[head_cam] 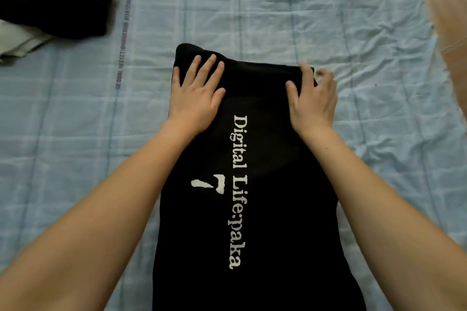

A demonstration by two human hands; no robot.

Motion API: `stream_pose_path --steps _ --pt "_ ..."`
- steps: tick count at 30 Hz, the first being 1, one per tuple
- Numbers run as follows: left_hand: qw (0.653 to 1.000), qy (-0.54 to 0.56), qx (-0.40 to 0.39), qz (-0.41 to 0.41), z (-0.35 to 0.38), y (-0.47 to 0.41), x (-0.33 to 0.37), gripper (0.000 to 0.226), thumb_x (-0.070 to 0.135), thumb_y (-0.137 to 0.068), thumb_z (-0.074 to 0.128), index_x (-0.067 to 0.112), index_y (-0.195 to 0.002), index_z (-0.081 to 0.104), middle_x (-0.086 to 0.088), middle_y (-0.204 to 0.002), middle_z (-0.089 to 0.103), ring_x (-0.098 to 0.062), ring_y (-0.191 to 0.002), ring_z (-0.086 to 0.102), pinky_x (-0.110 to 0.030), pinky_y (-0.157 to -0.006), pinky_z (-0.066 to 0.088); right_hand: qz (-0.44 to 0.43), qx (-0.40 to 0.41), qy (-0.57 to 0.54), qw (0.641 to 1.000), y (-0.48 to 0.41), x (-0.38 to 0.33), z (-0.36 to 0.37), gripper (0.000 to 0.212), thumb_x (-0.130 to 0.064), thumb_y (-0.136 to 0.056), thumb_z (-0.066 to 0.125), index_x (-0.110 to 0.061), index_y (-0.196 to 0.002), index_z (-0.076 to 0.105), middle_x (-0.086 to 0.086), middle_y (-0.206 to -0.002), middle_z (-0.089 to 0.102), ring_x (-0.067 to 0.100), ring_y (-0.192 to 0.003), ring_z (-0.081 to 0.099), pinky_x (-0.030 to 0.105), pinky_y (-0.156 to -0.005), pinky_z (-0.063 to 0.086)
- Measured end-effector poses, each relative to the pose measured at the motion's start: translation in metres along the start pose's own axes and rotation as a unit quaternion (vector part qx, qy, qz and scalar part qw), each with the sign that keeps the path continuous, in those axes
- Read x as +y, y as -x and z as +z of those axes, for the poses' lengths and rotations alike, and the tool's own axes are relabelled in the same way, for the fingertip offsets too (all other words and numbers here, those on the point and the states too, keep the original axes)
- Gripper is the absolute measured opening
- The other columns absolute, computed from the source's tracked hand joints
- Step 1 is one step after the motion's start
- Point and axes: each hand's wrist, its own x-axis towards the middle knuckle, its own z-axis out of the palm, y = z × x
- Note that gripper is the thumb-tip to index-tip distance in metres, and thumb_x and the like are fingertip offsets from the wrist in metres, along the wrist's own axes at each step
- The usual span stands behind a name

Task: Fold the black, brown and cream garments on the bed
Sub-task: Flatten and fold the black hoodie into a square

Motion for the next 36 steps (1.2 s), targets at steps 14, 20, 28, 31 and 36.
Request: stream_pose_path --steps 14,20,28,31,36 --pt "0.999 -0.03 -0.029 0.031 0.026 0.154 0.044 0.063 0.049 -0.099 0.026 0.02 -0.155 0.023 -0.007 -0.162 0.018 -0.025 -0.15 0.011 -0.052 -0.12 0.008 -0.164 -0.115 0.095 0.975 0.145 -0.007 0.017 0.06 -0.049 -0.102 0.028 -0.027 -0.157 0.02 0.002 -0.164 0.018 0.025 -0.153 0.01 0.049 -0.123 0.005" --pt "0.999 0.012 0.021 0.031 0.018 0.246 0.048 0.062 0.052 -0.1 0.023 0.023 -0.155 0.023 -0.002 -0.163 0.018 -0.024 -0.151 0.01 -0.052 -0.121 0.006 -0.223 -0.105 0.038 0.968 0.22 -0.001 -0.01 0.059 -0.048 -0.101 0.029 -0.023 -0.155 0.029 0.0 -0.162 0.025 0.023 -0.152 0.013 0.052 -0.122 0.011" --pt "1.0 0.002 0.028 -0.001 0.065 0.278 0.052 0.064 0.046 -0.097 0.033 0.024 -0.155 0.019 -0.002 -0.163 0.014 -0.025 -0.151 0.009 -0.056 -0.119 0.01 -0.26 -0.134 0.059 0.954 0.245 0.024 0.024 0.063 -0.047 -0.099 0.033 -0.025 -0.157 0.022 0.001 -0.165 0.017 0.023 -0.153 0.011 0.054 -0.121 0.013" --pt "0.999 0.002 0.035 0.006 0.066 0.279 0.05 0.064 0.046 -0.097 0.033 0.024 -0.156 0.019 -0.001 -0.164 0.014 -0.024 -0.151 0.008 -0.054 -0.12 0.008 -0.264 -0.13 0.061 0.954 0.246 0.021 0.02 0.062 -0.047 -0.1 0.031 -0.025 -0.157 0.022 0.001 -0.164 0.018 0.023 -0.152 0.011 0.053 -0.122 0.011" --pt "0.998 0.045 0.041 0.001 0.057 0.279 0.052 0.062 0.046 -0.097 0.033 0.025 -0.155 0.022 0.001 -0.163 0.017 -0.021 -0.151 0.008 -0.052 -0.12 0.009 -0.223 -0.106 -0.031 0.969 0.26 0.027 -0.007 0.054 -0.037 -0.099 0.039 -0.023 -0.151 0.039 0.004 -0.158 0.034 0.024 -0.15 0.021 0.049 -0.122 0.017"
